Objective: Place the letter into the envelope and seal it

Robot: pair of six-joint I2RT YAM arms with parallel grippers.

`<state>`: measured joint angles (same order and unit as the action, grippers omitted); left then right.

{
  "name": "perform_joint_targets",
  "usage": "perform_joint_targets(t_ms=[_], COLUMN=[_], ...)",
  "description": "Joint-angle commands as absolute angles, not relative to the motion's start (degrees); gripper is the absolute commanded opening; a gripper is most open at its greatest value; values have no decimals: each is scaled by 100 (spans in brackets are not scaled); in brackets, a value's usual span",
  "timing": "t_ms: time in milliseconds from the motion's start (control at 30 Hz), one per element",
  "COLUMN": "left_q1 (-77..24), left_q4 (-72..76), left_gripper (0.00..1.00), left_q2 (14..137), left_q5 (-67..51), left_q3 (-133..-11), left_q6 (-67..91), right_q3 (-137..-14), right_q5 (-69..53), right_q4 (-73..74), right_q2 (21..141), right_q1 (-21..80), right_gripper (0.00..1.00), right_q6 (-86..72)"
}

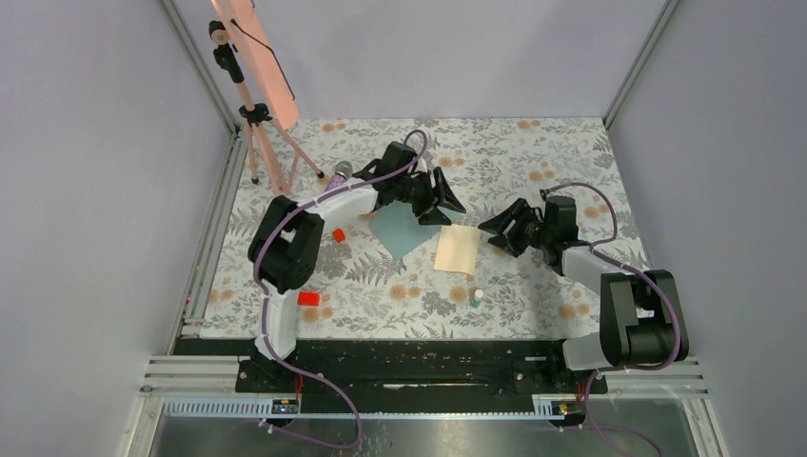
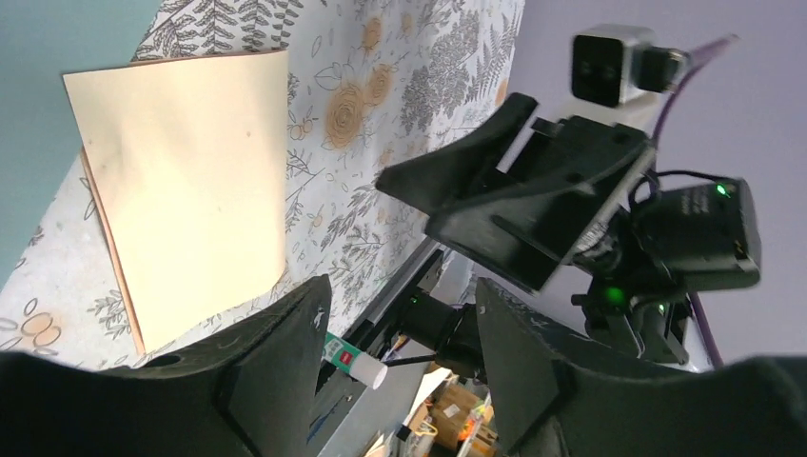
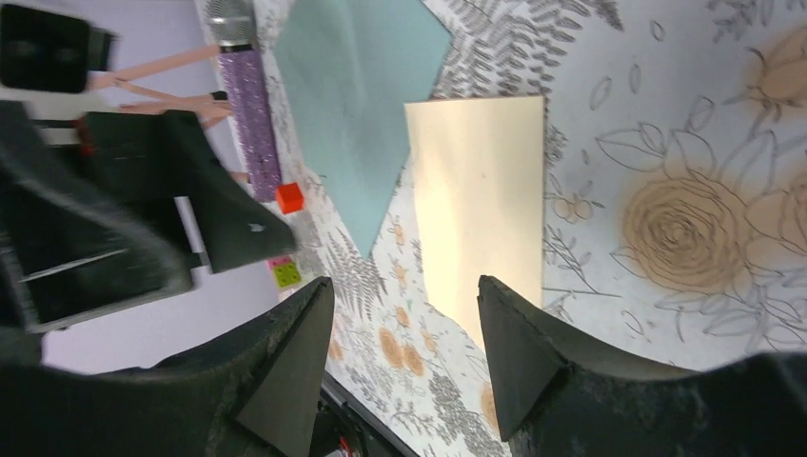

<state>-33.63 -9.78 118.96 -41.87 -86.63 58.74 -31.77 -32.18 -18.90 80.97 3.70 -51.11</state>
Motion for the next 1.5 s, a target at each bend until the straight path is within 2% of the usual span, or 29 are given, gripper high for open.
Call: perform_joint_targets(t_ms=[0, 167, 400, 733, 1267, 1467], left_q1=[-3233, -3172, -3203, -3491, -3472, -3410], left_q4=[-1328, -1962, -1859, -1809, -119, 1198], left_gripper=[60, 60, 62, 62, 62, 62], left_q2=[11471, 11653, 11966, 12620, 12627, 12389], left_q5=[-3897, -3393, -3329, -3408, -4247, -4578], left_q3=[-8416, -8234, -8073, -8538, -8487, -7998], left_q6=[5398, 4910, 4913, 5065, 6227, 7059], right_q3=[-3351, -3373, -3489, -3770, -3668, -3648], right_q5=[-3176, -3239, -3355, -3284, -3270, -3277], right_q4=[-1128, -1075, -1024, -1215, -1296, -1270], right_q2=[8290, 8537, 8891, 9367, 9438, 9470], right_q1=[386, 386, 418, 676, 797, 797], right_gripper=[64, 64, 63, 61, 61, 61], right_q6=[-4753, -4782, -4777, -5040, -5116, -5096])
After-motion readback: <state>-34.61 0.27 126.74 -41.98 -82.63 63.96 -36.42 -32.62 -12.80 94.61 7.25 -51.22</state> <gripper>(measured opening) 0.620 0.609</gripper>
